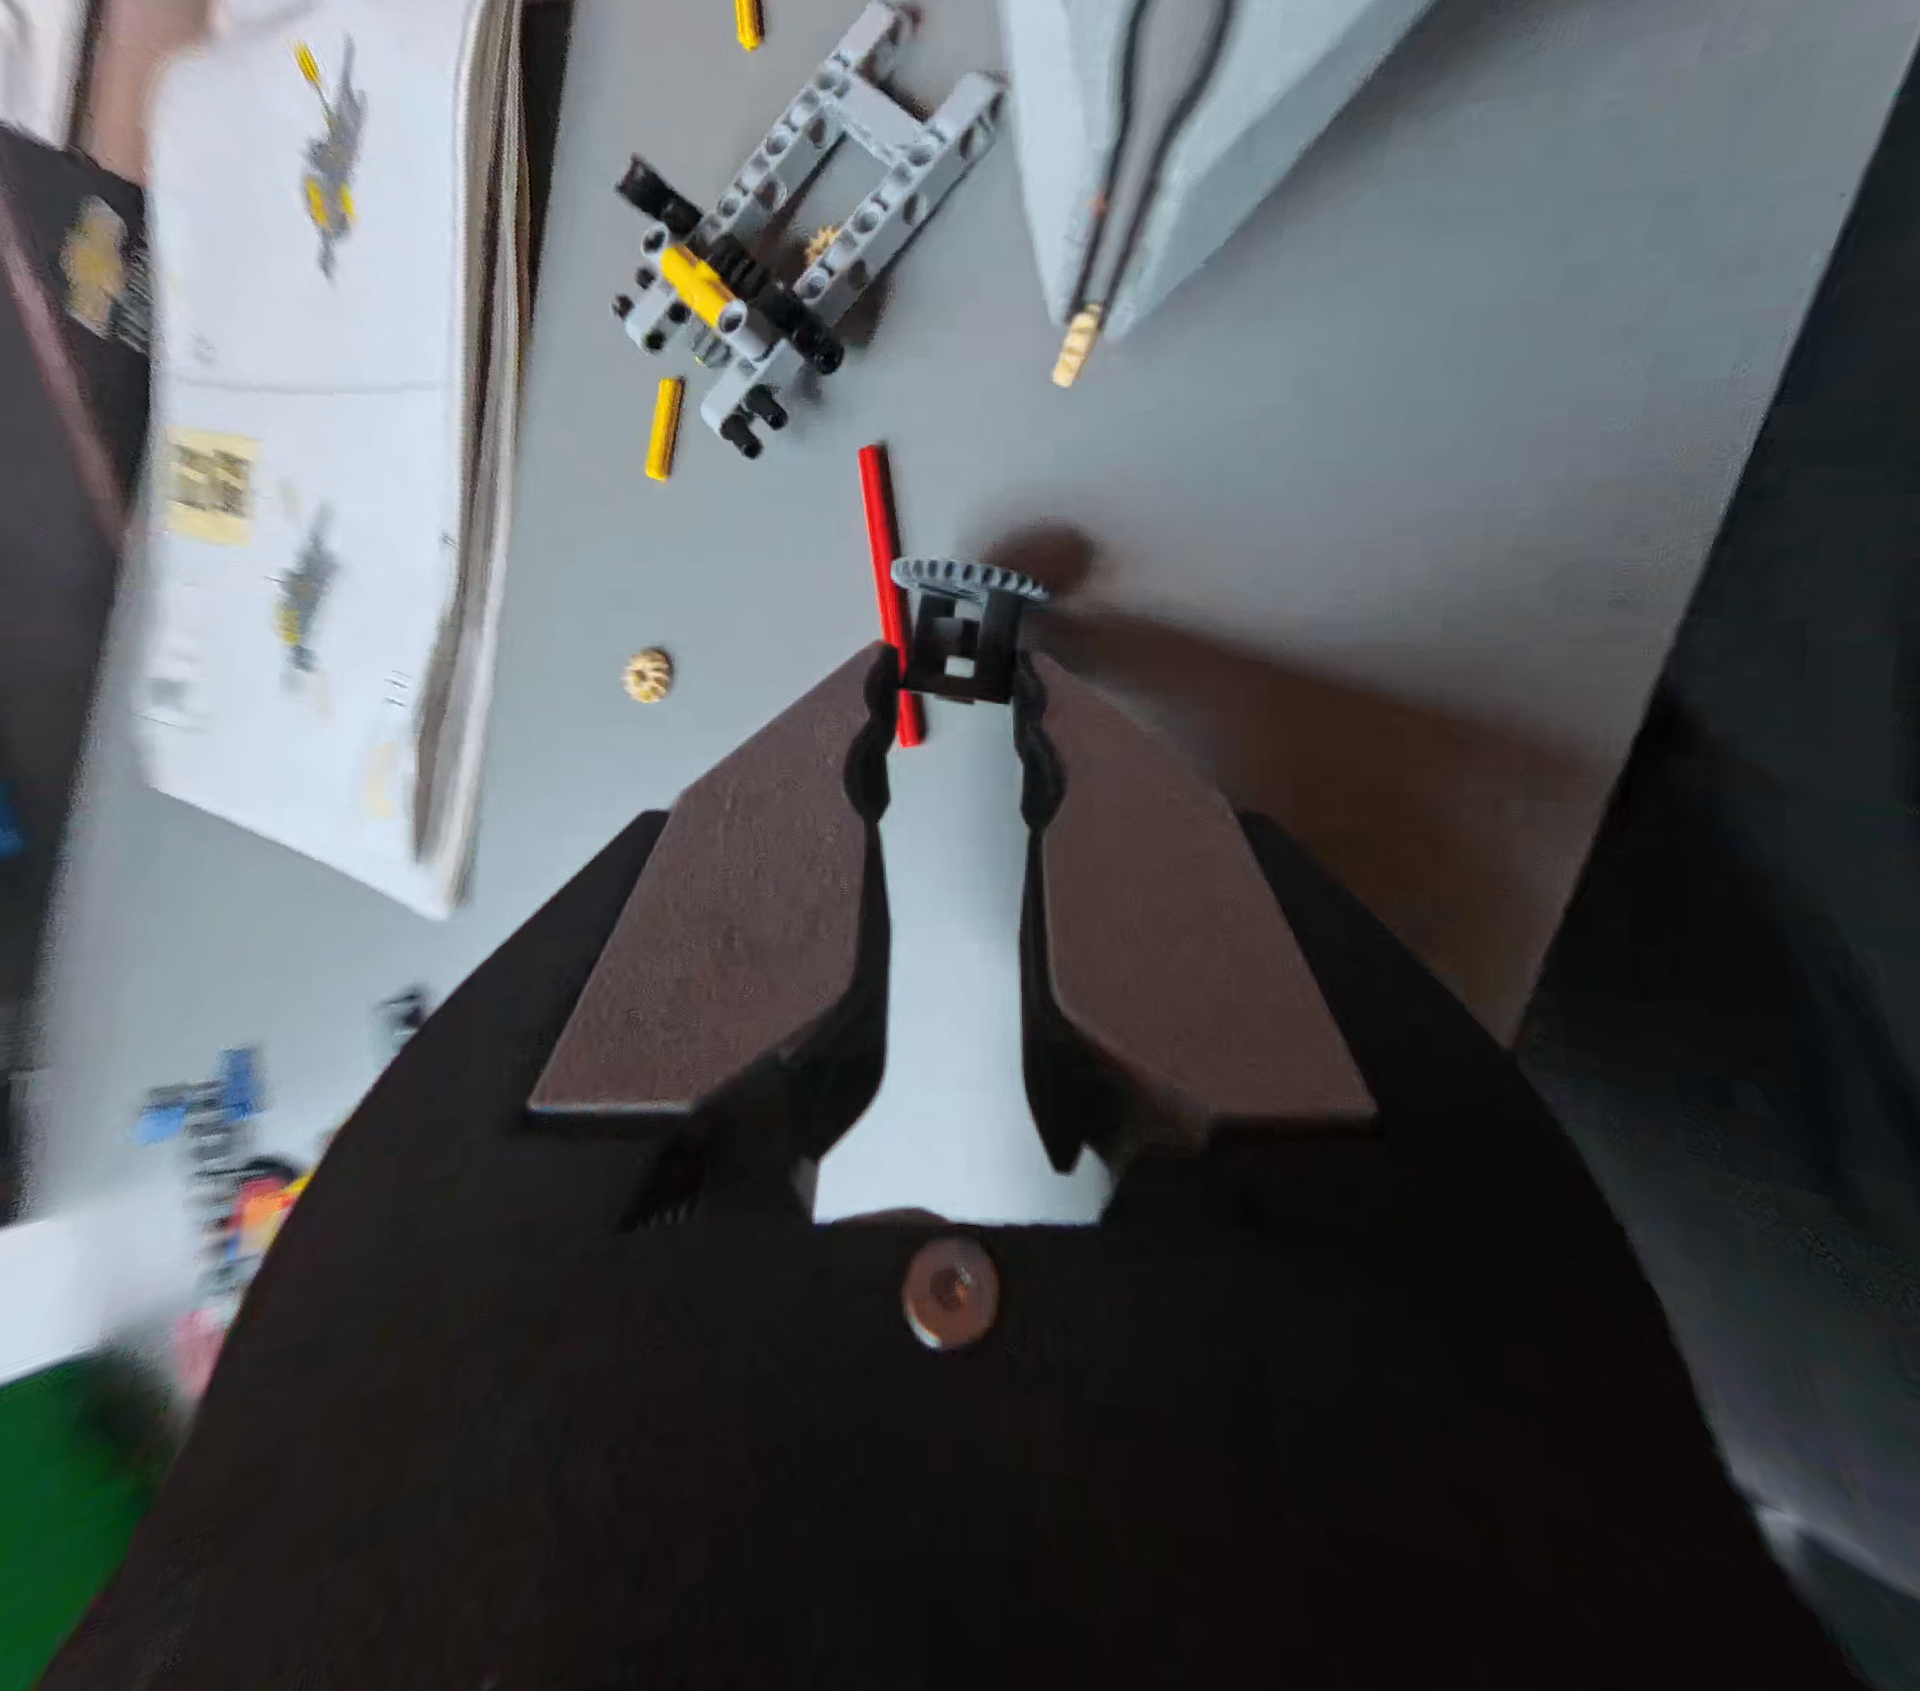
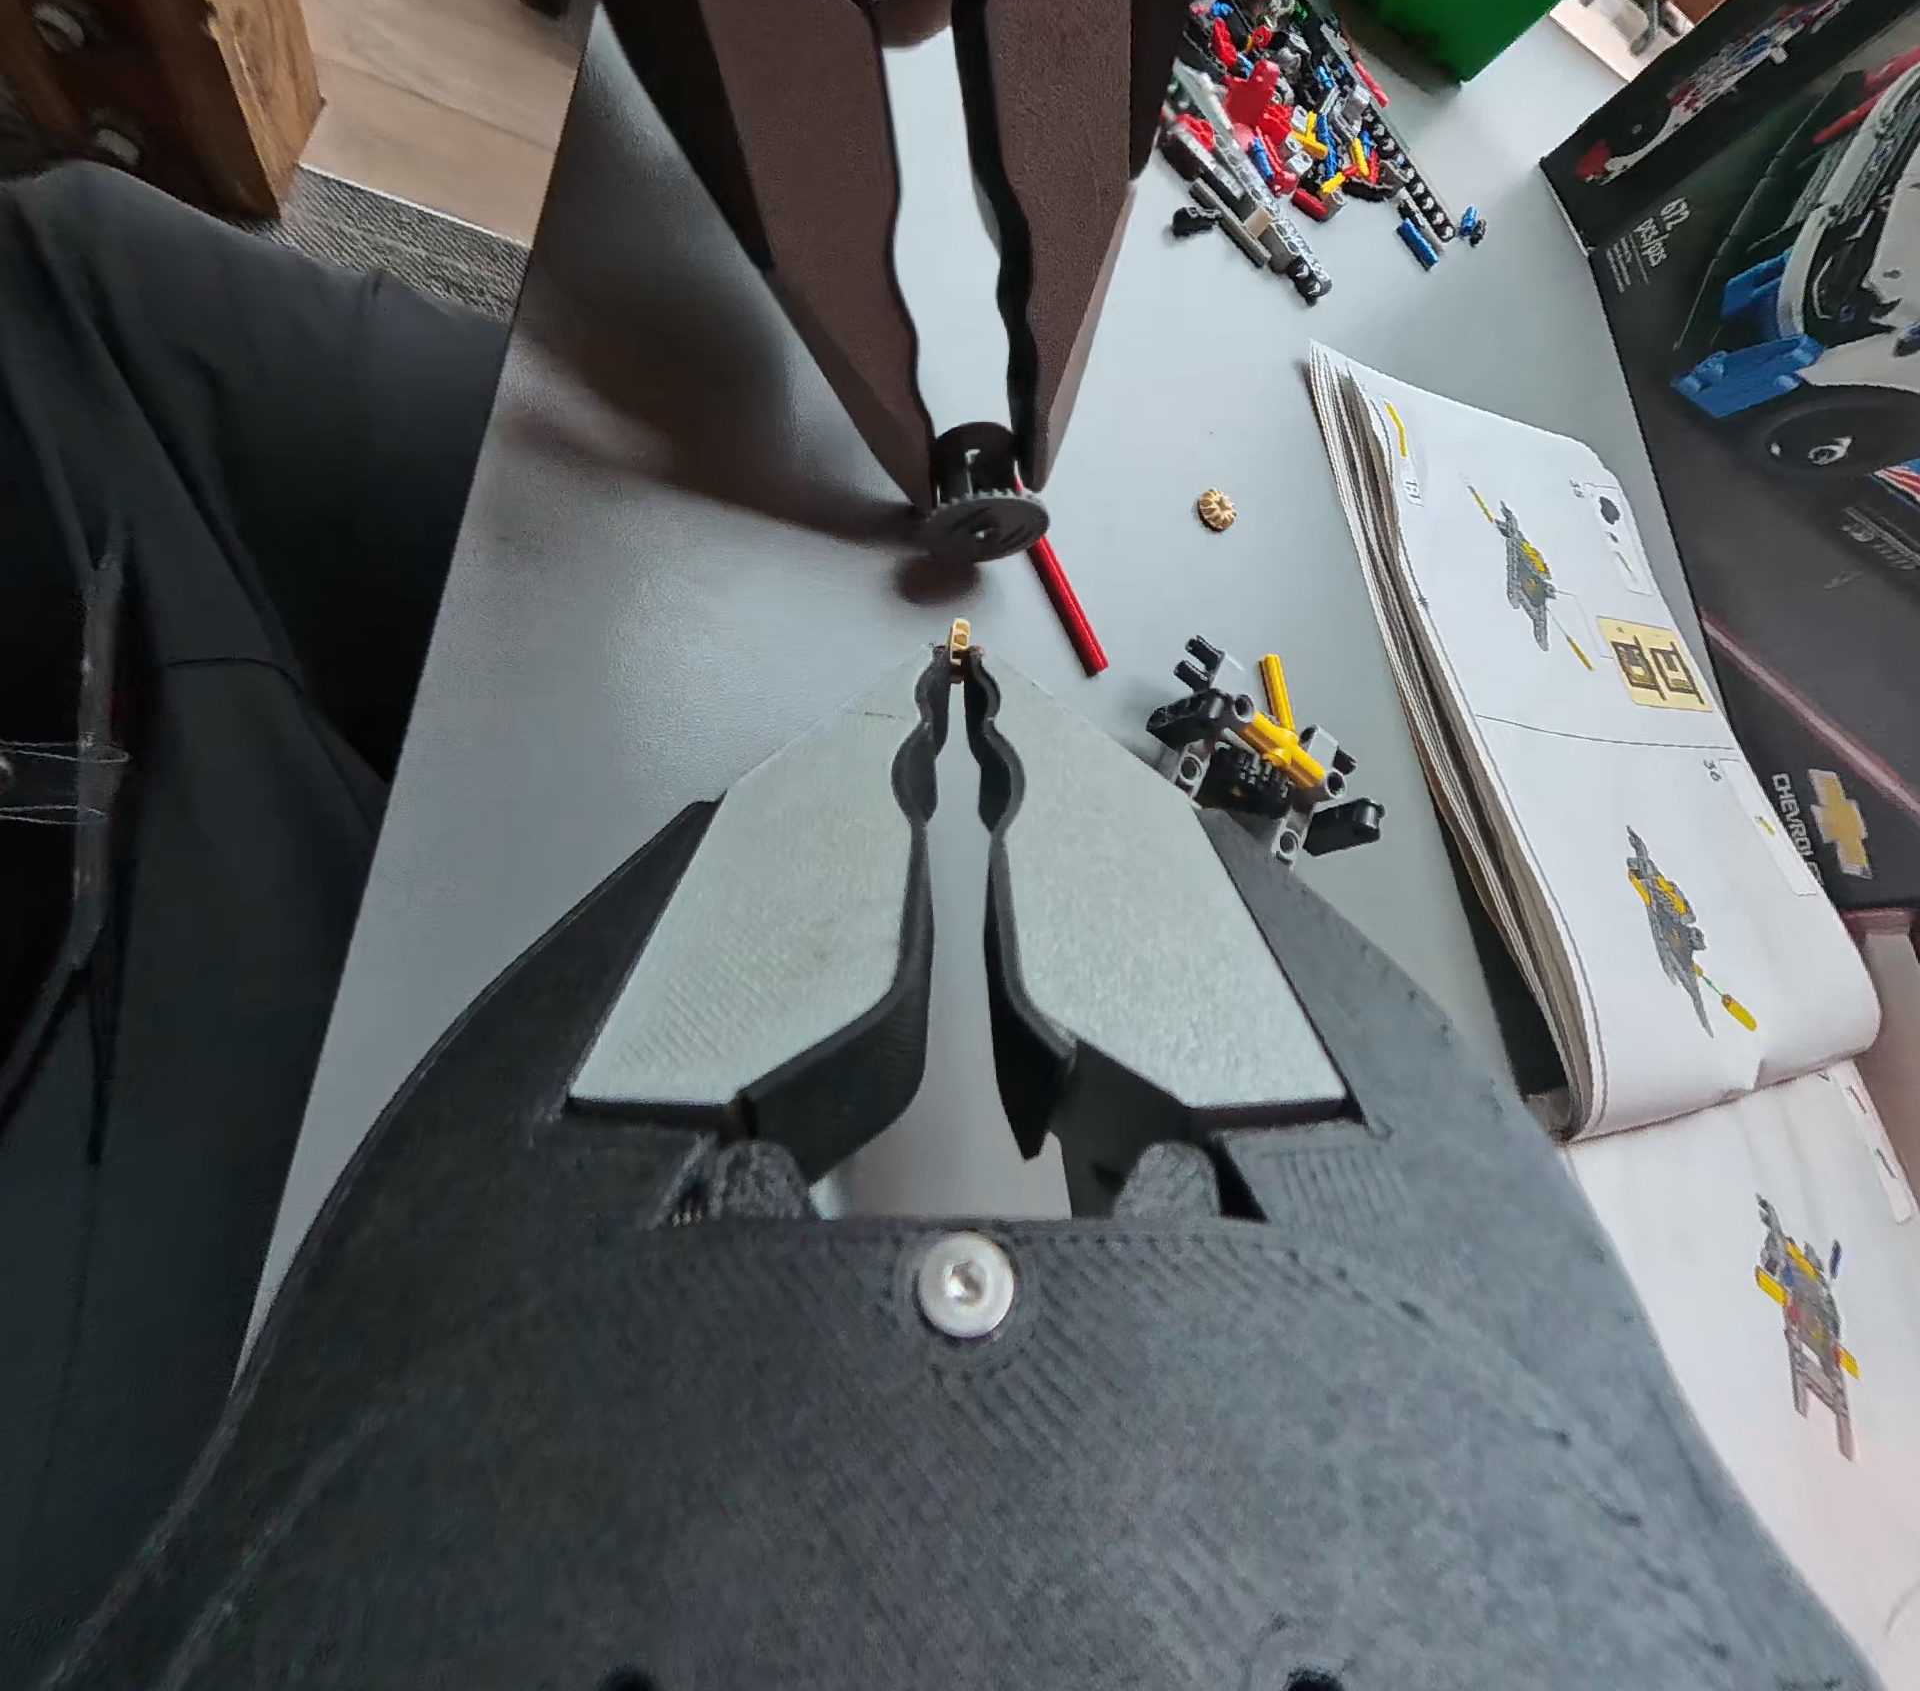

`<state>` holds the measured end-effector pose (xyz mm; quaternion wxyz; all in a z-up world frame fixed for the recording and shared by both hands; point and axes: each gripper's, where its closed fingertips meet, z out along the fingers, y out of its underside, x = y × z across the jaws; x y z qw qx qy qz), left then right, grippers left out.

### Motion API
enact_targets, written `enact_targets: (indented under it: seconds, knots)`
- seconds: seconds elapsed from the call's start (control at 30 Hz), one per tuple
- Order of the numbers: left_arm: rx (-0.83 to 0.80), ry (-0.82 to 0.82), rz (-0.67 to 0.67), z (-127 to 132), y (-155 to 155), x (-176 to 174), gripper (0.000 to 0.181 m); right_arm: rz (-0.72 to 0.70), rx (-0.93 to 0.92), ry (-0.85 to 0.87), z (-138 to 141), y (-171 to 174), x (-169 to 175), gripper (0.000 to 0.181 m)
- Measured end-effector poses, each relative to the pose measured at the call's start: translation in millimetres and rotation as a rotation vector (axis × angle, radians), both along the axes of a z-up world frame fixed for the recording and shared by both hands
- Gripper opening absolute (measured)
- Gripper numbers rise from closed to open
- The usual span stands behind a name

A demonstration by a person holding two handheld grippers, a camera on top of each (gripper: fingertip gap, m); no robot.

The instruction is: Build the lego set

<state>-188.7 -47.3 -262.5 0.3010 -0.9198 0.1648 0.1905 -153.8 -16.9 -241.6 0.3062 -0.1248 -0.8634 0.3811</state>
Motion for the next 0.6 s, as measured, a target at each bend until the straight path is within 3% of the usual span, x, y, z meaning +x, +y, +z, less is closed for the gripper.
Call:
enact_targets:
  seconds: [0.17,0.33,0.6]
  knots:
    - [-0.062,0.356,-0.171,10,2,5,0.019,-0.006,0.052,0.029,-4,-1,-1,0.0]
    - [-0.129,0.669,-0.259,14,2,-9,0.019,-0.018,0.084,0.072,-2,0,-3,0.0]
    - [-0.049,0.692,-0.233,19,14,-6,0.019,-0.052,0.093,0.11,2,3,-8,0.0]
